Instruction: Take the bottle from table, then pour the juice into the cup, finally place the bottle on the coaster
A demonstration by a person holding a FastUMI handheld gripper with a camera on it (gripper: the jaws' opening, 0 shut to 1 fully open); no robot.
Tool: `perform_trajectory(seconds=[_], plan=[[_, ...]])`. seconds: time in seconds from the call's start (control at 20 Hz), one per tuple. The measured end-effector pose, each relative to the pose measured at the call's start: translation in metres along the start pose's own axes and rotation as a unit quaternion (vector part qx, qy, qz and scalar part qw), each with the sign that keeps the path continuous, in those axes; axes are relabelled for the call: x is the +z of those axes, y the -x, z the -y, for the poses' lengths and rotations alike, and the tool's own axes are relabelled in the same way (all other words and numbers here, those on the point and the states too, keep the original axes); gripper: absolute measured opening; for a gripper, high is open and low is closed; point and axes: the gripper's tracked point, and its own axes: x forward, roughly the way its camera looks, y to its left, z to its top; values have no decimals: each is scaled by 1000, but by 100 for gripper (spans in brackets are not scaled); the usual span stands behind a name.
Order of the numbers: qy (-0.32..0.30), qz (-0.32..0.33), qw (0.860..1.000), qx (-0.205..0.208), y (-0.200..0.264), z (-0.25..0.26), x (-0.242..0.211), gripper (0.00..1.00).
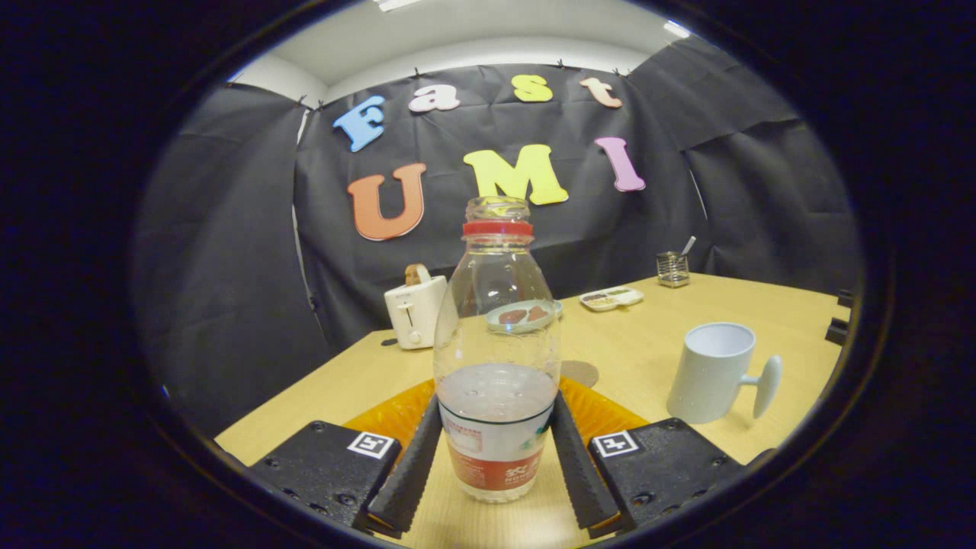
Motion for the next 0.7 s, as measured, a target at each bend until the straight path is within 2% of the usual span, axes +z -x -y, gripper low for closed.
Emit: perform_trajectory(seconds=[0.2, 0.4, 0.55, 0.7], plan=[[-70, 8, 997, 19, 3, -1, 13, 79], [-141, 9, 990, 20, 7, 5, 25, 78], [-206, -6, 978, 32, 1, 6, 24, 78], [-281, -19, 958, 48, -4, 8, 18, 78]])
